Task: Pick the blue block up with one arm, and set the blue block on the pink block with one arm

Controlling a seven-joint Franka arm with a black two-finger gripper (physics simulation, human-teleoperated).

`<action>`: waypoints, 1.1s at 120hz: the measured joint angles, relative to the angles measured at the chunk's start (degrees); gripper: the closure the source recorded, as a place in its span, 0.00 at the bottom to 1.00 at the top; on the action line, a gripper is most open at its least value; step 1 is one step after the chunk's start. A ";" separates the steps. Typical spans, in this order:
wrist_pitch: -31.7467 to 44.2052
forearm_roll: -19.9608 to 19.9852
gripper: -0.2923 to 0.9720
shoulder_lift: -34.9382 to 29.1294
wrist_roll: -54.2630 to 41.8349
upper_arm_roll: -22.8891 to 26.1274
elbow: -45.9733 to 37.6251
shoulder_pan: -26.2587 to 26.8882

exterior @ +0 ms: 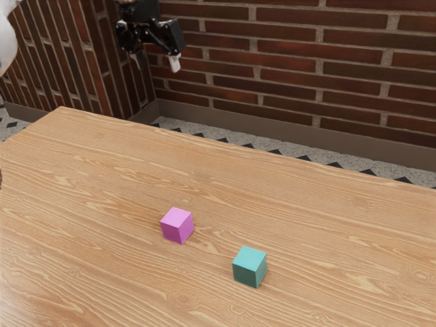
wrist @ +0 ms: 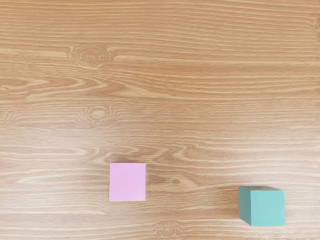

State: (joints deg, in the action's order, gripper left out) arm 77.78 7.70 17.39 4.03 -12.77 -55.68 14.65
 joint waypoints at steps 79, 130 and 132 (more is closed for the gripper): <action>11.24 -3.43 0.23 -0.89 11.23 -0.42 -23.91 18.15; 26.92 -1.72 0.23 7.94 11.33 -0.57 -28.92 18.27; 27.58 -1.71 0.23 8.23 11.03 -0.57 -28.96 18.31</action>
State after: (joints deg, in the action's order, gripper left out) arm 105.37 5.99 25.62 15.05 -13.35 -84.64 32.96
